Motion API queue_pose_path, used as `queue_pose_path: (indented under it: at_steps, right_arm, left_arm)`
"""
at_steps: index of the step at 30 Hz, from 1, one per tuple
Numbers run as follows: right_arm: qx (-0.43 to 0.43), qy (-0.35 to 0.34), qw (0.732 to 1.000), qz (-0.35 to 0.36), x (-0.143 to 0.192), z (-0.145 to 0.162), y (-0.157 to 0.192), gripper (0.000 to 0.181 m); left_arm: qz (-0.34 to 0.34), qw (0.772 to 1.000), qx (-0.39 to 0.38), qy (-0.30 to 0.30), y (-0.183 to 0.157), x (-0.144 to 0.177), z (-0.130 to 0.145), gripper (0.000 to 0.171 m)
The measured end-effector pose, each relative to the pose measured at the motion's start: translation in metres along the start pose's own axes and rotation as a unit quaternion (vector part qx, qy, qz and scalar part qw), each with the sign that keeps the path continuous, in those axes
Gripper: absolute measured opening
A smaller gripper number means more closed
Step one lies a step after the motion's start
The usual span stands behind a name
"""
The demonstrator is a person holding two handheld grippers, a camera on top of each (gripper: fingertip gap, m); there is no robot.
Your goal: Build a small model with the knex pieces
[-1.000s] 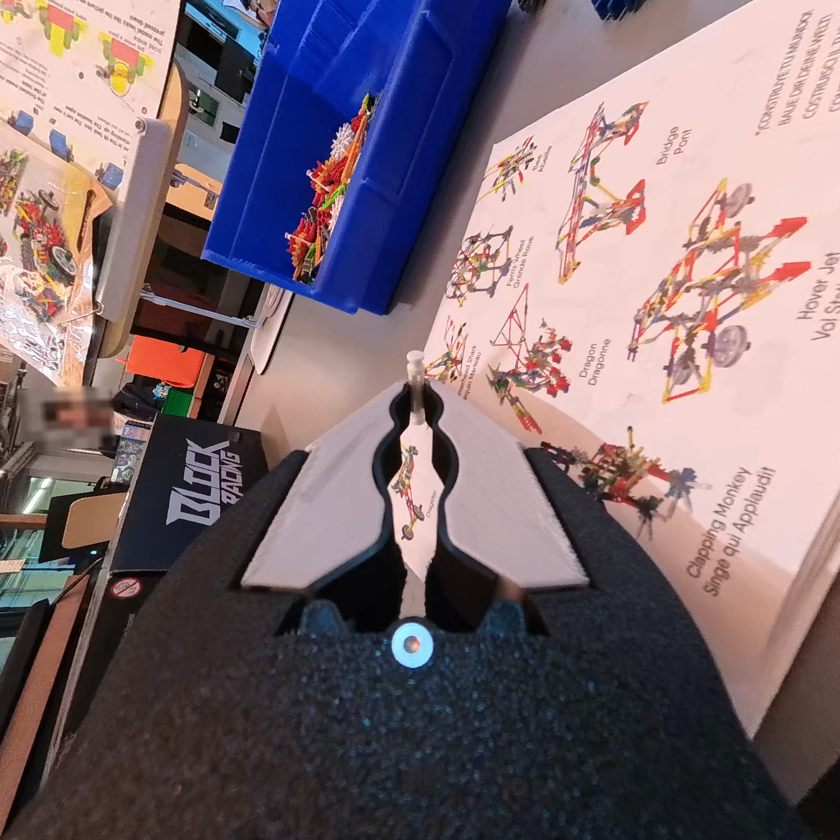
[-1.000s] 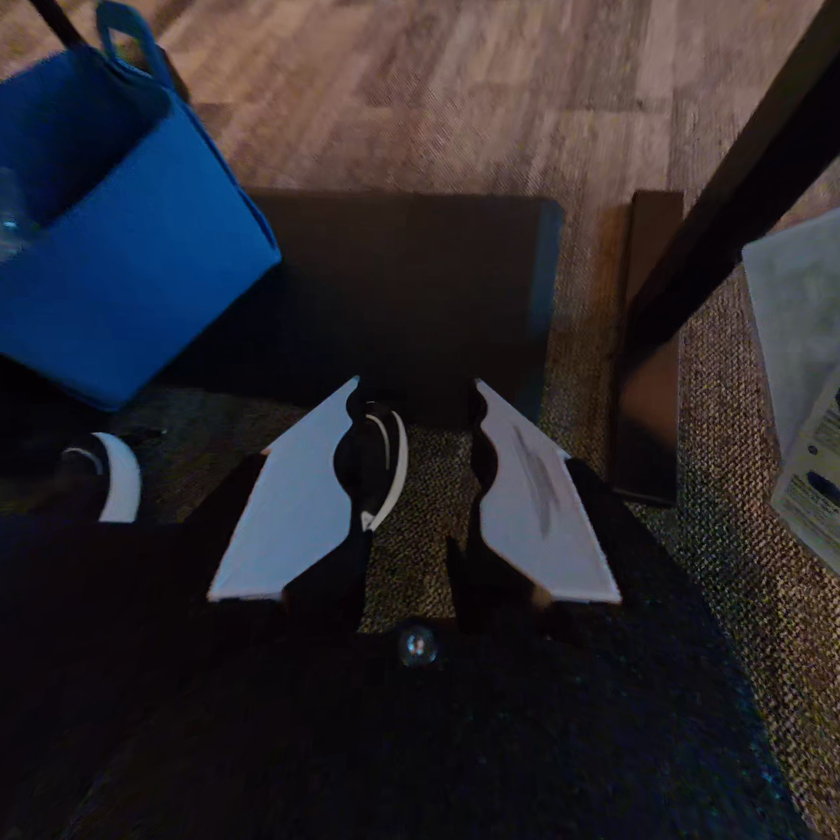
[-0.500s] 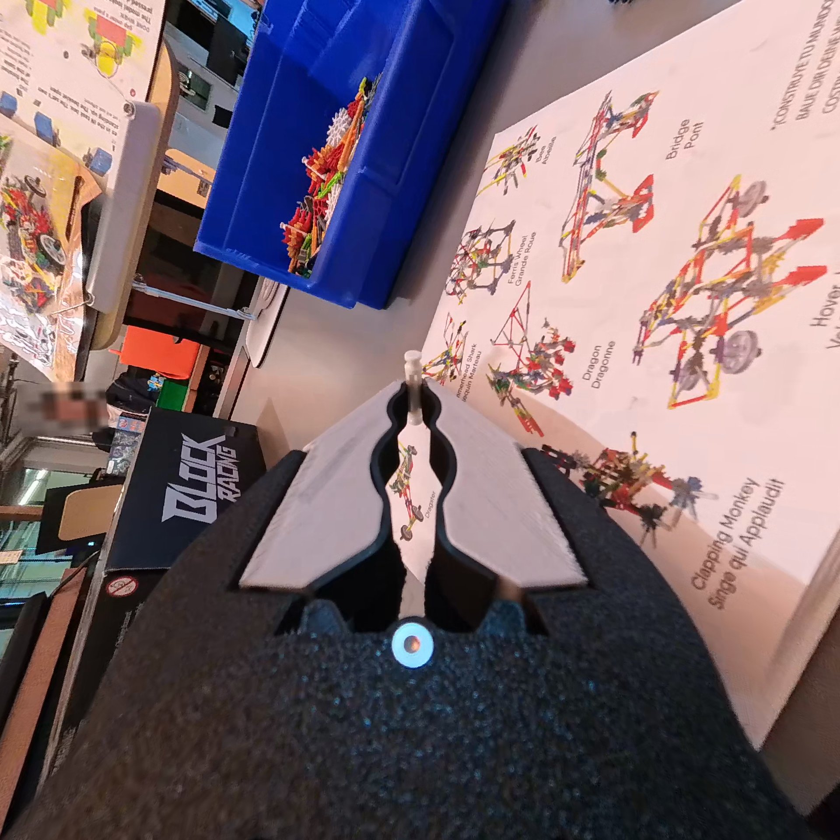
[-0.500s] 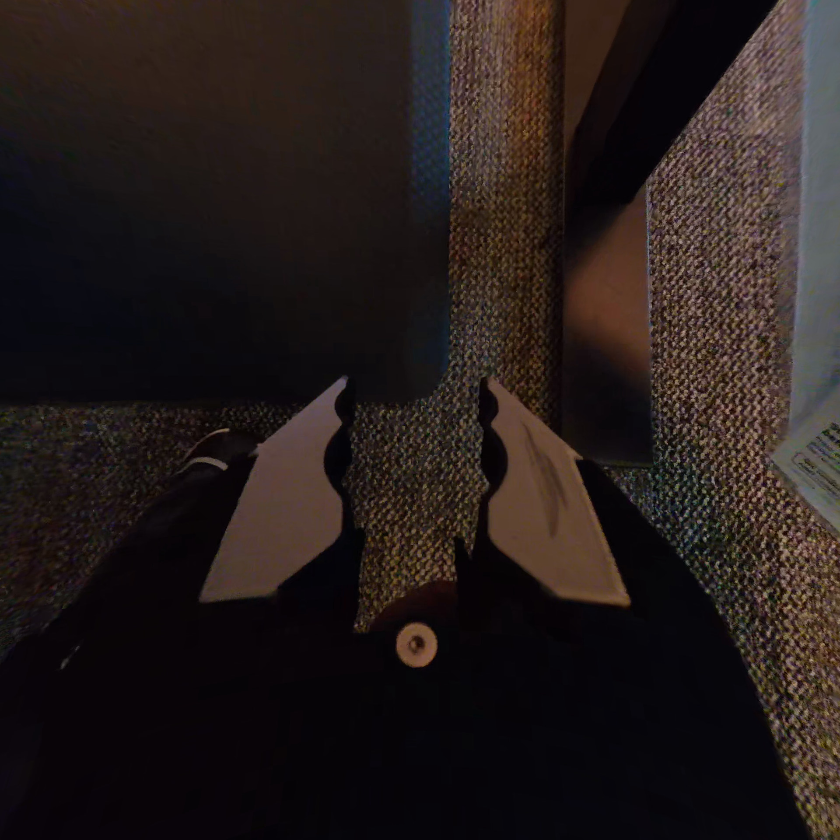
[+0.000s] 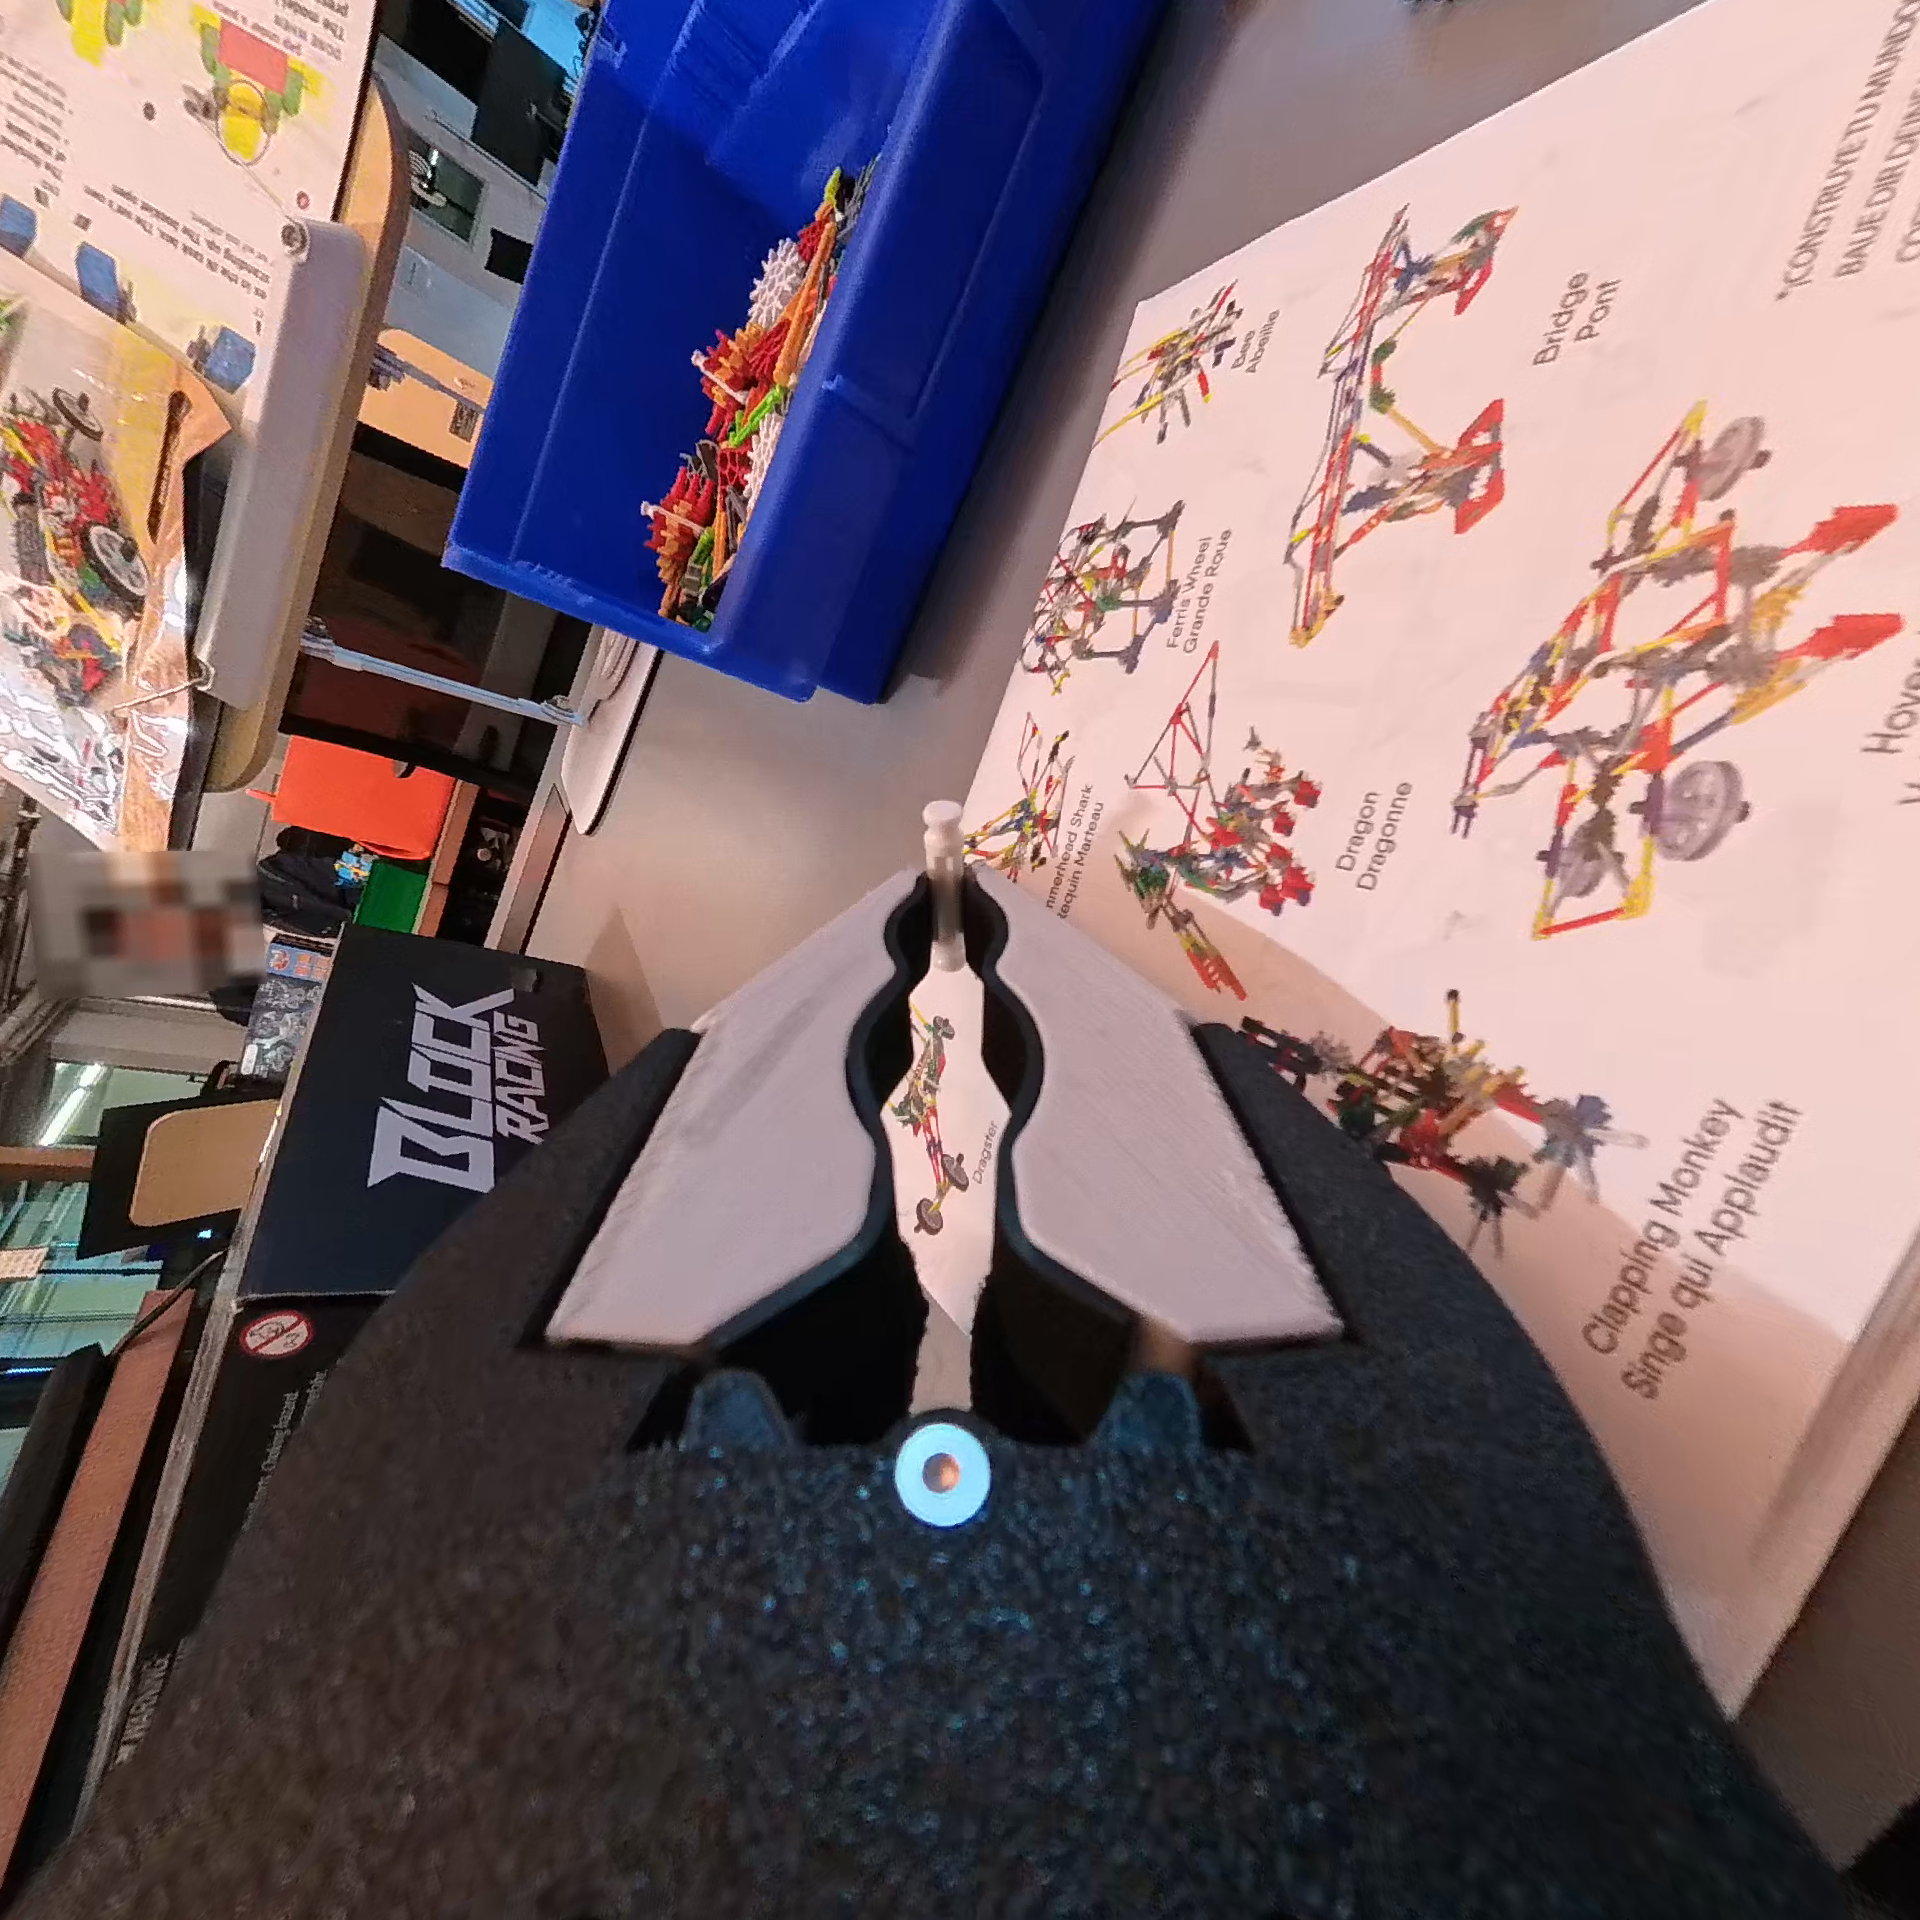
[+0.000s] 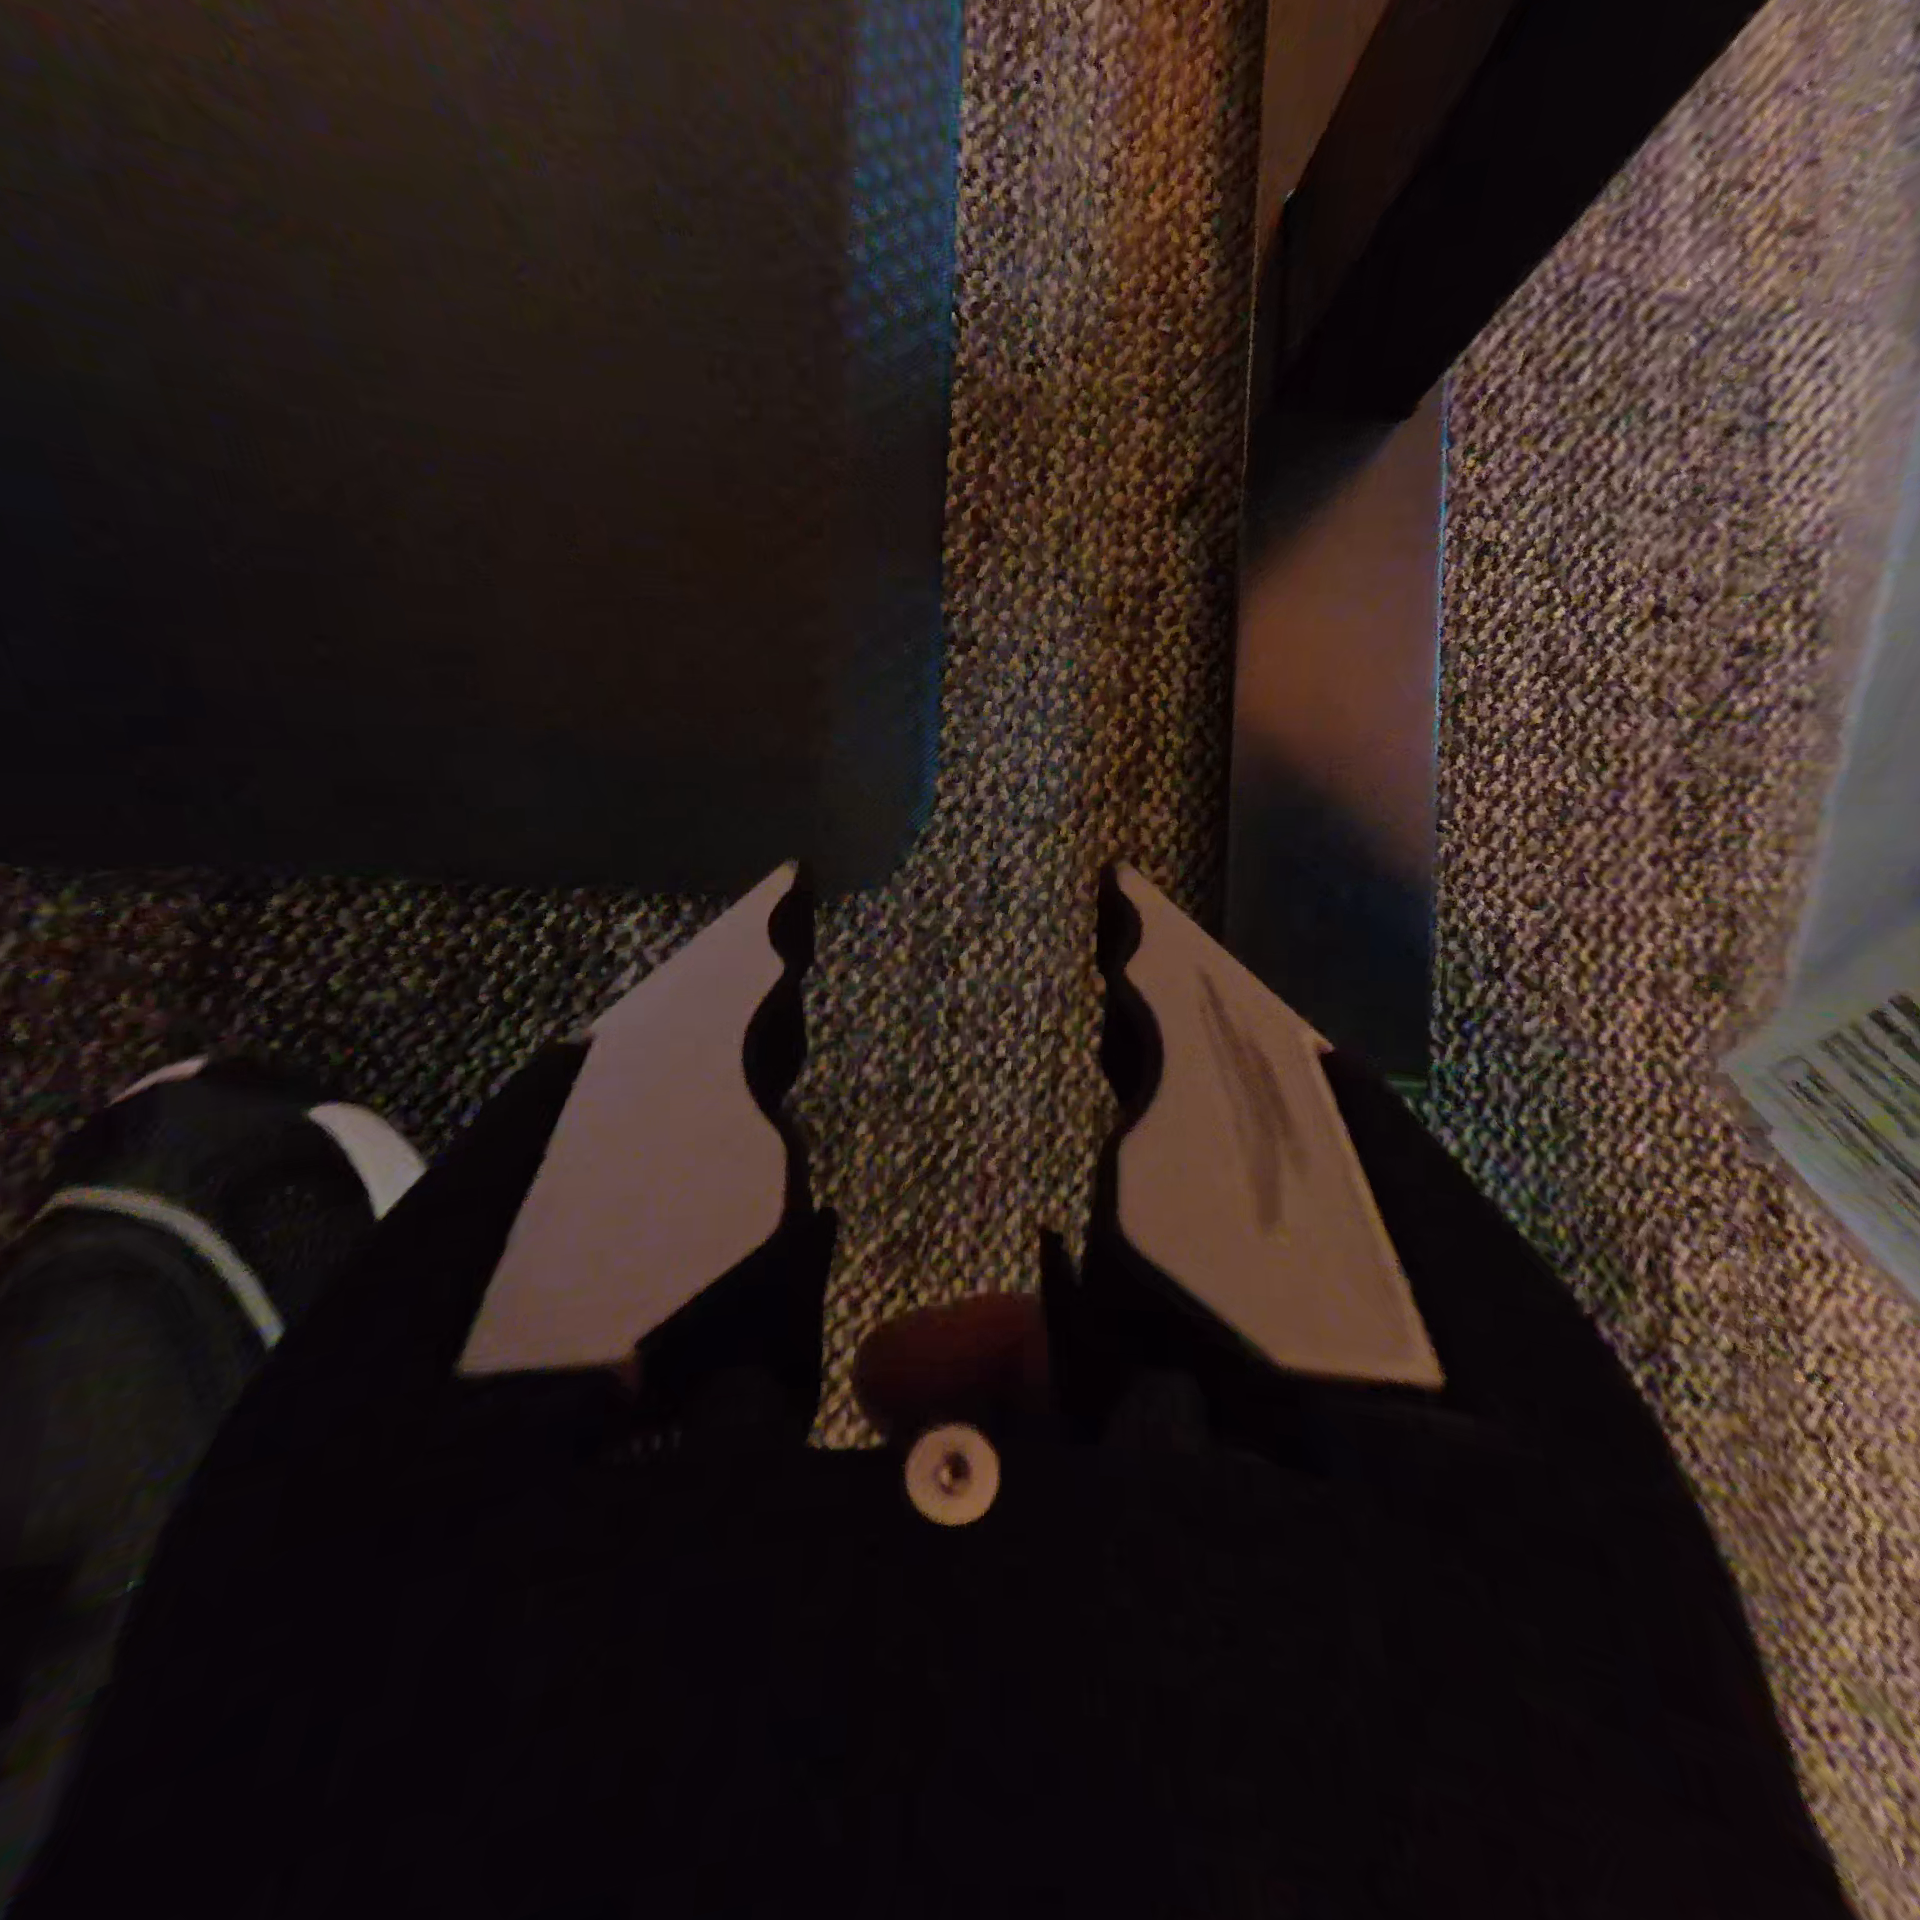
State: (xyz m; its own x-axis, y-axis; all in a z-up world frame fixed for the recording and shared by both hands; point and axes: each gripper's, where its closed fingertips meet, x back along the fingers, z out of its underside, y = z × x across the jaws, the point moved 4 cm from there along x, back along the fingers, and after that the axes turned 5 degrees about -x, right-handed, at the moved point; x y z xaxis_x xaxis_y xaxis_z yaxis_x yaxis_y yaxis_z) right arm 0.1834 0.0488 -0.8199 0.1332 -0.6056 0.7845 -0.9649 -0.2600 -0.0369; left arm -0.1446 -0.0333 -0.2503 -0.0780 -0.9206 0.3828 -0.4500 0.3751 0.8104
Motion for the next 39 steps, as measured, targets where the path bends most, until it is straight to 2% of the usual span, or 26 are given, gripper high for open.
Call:
queue_pose_path:
  at_steps: [7, 15, 21, 24, 28, 32, 36, 39]
  right_arm:
    - [-0.019, 0.021, 0.999, 0.024, -0.051, 0.000, -0.013, 0.053]
    - [-0.016, 0.025, 0.998, 0.046, -0.101, -0.022, -0.035, 0.047]
    - [-0.022, 0.037, 0.998, 0.046, -0.132, -0.033, -0.039, 0.048]
    - [-0.017, 0.065, 0.997, 0.049, -0.145, -0.034, -0.040, 0.054]
    - [0.006, 0.091, 0.995, 0.029, -0.142, -0.032, -0.030, 0.063]
    - [0.061, 0.096, 0.993, 0.022, -0.127, -0.042, -0.026, 0.072]
    - [0.134, 0.128, 0.982, 0.021, -0.124, -0.049, -0.035, 0.075]
    - [0.146, 0.155, 0.977, 0.021, -0.123, -0.051, -0.046, 0.075]
  left_arm:
    - [0.000, 1.000, 0.008, 0.007, 0.001, -0.001, 0.001, 0.003]
    - [-0.001, 0.999, 0.039, 0.031, 0.006, -0.005, 0.006, 0.002]
    - [-0.010, 0.997, 0.060, 0.057, 0.010, -0.008, 0.010, 0.003]
    - [-0.010, 0.996, 0.065, 0.060, 0.010, -0.008, 0.011, 0.003]
    - [-0.013, 0.996, 0.062, 0.060, 0.010, -0.008, 0.011, 0.003]
    - [-0.010, 0.996, 0.068, 0.060, 0.011, -0.007, 0.011, 0.003]
    - [-0.009, 0.996, 0.070, 0.062, 0.010, -0.006, 0.012, 0.003]
    - [-0.013, 0.996, 0.067, 0.062, 0.010, -0.006, 0.012, 0.003]
